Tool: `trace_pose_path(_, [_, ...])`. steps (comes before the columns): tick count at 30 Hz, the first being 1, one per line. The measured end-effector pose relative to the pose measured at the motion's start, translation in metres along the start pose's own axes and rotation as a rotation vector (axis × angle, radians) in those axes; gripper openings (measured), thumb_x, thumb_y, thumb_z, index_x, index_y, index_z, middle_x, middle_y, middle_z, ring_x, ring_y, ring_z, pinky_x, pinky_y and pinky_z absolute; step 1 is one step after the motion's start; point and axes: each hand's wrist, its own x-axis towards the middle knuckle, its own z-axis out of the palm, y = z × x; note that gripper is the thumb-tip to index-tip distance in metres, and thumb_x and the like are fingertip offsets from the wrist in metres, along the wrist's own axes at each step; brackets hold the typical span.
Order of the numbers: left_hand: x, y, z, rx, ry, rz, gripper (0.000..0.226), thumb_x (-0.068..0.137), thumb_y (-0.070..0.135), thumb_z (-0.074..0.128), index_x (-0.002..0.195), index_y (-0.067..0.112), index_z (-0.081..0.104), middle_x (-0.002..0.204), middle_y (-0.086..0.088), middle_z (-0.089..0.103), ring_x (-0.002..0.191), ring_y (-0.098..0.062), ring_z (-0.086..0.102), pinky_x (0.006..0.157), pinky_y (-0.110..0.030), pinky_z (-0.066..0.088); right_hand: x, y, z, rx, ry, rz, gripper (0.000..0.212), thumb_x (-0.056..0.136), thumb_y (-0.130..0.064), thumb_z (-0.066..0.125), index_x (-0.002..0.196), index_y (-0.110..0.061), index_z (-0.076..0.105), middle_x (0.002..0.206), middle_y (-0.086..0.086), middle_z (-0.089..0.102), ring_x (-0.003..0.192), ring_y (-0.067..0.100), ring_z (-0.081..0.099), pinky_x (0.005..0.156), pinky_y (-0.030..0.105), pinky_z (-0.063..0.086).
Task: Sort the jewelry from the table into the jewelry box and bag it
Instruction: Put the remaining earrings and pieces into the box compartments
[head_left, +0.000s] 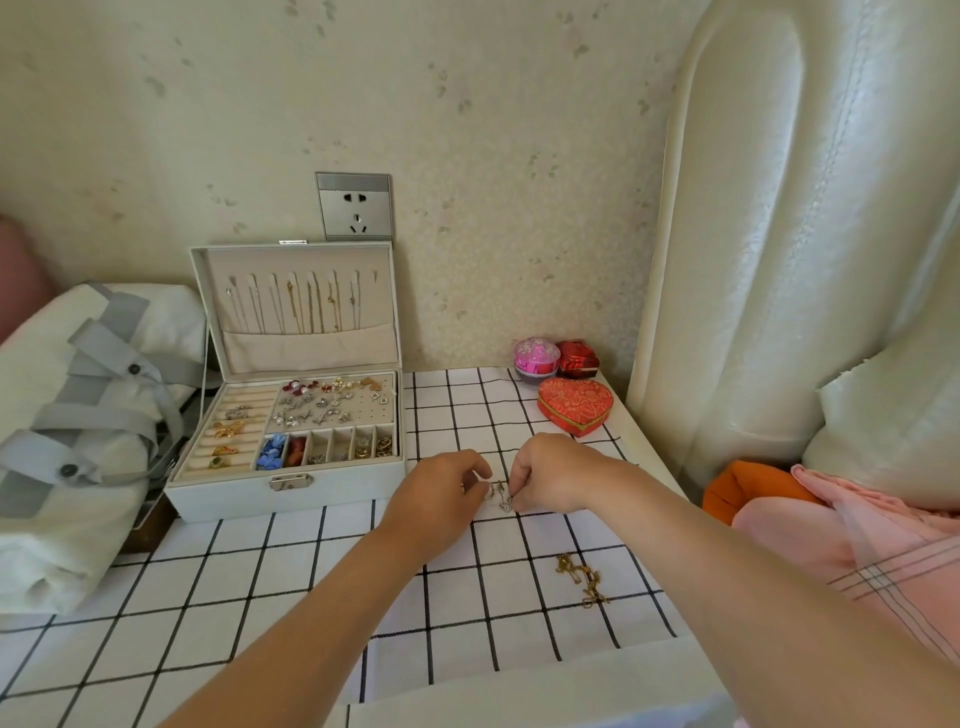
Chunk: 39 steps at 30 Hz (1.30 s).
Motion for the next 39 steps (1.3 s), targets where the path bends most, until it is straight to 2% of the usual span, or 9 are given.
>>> trace_pose_path(5, [0.002, 0.000, 0.000, 0.013, -0.007, 0.009, 0.020, 0.097, 0.023, 0.055, 0.108, 0.030, 0.069, 0.099, 0.009, 0.064, 0.086, -0.005, 0.058, 0.079, -0.024, 0.051, 0.000, 0.004, -0.008, 0.038, 0.040, 0.007, 0.005, 0.086, -0.025, 0.076, 0.086, -0.030, 0.075, 0.098, -0.007, 0.073, 0.094, 0.016, 0.067, 0.091, 0.039, 0.056])
trace_pose_path(11, [0.004, 0.003, -0.001, 0.051, -0.042, 0.014, 0.021, 0.096, 0.022, 0.054, 0.107, 0.028, 0.071, 0.101, 0.010, 0.066, 0.091, -0.006, 0.059, 0.084, -0.027, 0.051, -0.004, 0.007, -0.014, 0.026, 0.023, -0.020, 0.025, 0.081, -0.009, 0.077, 0.100, -0.025, 0.076, 0.096, -0.008, 0.065, 0.098, 0.016, 0.065, 0.091, 0.035, 0.056])
trace_pose_path(15, [0.004, 0.001, 0.001, 0.047, -0.011, -0.007, 0.020, 0.097, 0.022, 0.054, 0.112, 0.026, 0.067, 0.103, 0.008, 0.064, 0.091, -0.008, 0.058, 0.081, -0.024, 0.049, -0.007, -0.005, -0.010, -0.012, 0.040, -0.076, 0.016, 0.079, -0.025, 0.079, 0.094, -0.030, 0.075, 0.088, -0.017, 0.065, 0.091, 0.010, 0.064, 0.085, 0.033, 0.056])
trace_pose_path(18, [0.002, 0.000, 0.000, 0.051, 0.002, -0.016, 0.022, 0.098, 0.021, 0.053, 0.116, 0.023, 0.065, 0.106, 0.007, 0.064, 0.091, -0.006, 0.057, 0.081, -0.020, 0.047, -0.007, -0.013, -0.003, -0.096, 0.036, -0.072, 0.020, 0.077, -0.039, 0.079, 0.094, -0.029, 0.077, 0.095, -0.013, 0.072, 0.091, 0.012, 0.065, 0.083, 0.035, 0.056])
trace_pose_path(25, [-0.002, 0.000, -0.007, 0.068, -0.014, 0.020, 0.021, 0.097, 0.018, 0.053, 0.112, 0.020, 0.069, 0.107, 0.004, 0.065, 0.093, -0.008, 0.058, 0.085, -0.023, 0.048, -0.004, -0.016, -0.004, -0.088, -0.044, -0.071, 0.013, 0.080, -0.032, 0.080, 0.091, -0.026, 0.078, 0.094, -0.008, 0.073, 0.091, 0.015, 0.066, 0.084, 0.035, 0.057])
trace_pose_path(28, [-0.003, 0.003, -0.016, 0.080, 0.022, 0.070, 0.021, 0.098, 0.019, 0.054, 0.113, 0.021, 0.068, 0.105, 0.006, 0.063, 0.092, -0.010, 0.057, 0.083, -0.022, 0.046, -0.005, -0.021, -0.015, 0.009, 0.021, -0.090, 0.007, 0.076, -0.028, 0.082, 0.079, -0.028, 0.075, 0.085, -0.011, 0.071, 0.081, 0.010, 0.067, 0.079, 0.033, 0.058])
trace_pose_path(31, [-0.002, 0.005, -0.032, 0.104, 0.099, 0.111, 0.022, 0.099, 0.020, 0.053, 0.115, 0.021, 0.067, 0.103, 0.005, 0.061, 0.088, -0.009, 0.055, 0.081, -0.022, 0.046, -0.004, -0.029, -0.033, 0.163, 0.137, -0.144, 0.010, 0.076, -0.021, 0.084, 0.080, -0.028, 0.076, 0.074, -0.017, 0.069, 0.069, -0.006, 0.063, 0.063, 0.012, 0.046])
trace_pose_path(33, [-0.002, 0.002, -0.046, 0.093, 0.145, 0.095, 0.022, 0.099, 0.021, 0.053, 0.117, 0.021, 0.066, 0.102, 0.006, 0.061, 0.085, -0.007, 0.055, 0.081, -0.023, 0.046, -0.003, -0.037, -0.043, 0.277, 0.187, -0.174, 0.011, 0.078, -0.019, 0.083, 0.085, -0.024, 0.078, 0.070, -0.018, 0.067, 0.063, -0.012, 0.060, 0.057, 0.005, 0.039])
trace_pose_path(39, [-0.004, -0.014, -0.091, -0.004, 0.255, 0.050, 0.013, 0.096, 0.018, 0.060, 0.105, 0.021, 0.070, 0.092, 0.010, 0.064, 0.072, 0.002, 0.055, 0.067, -0.008, 0.039, 0.010, -0.073, -0.050, 0.498, 0.282, -0.210, 0.010, 0.083, -0.016, 0.080, 0.090, -0.021, 0.078, 0.076, -0.009, 0.071, 0.061, -0.003, 0.060, 0.050, 0.011, 0.043])
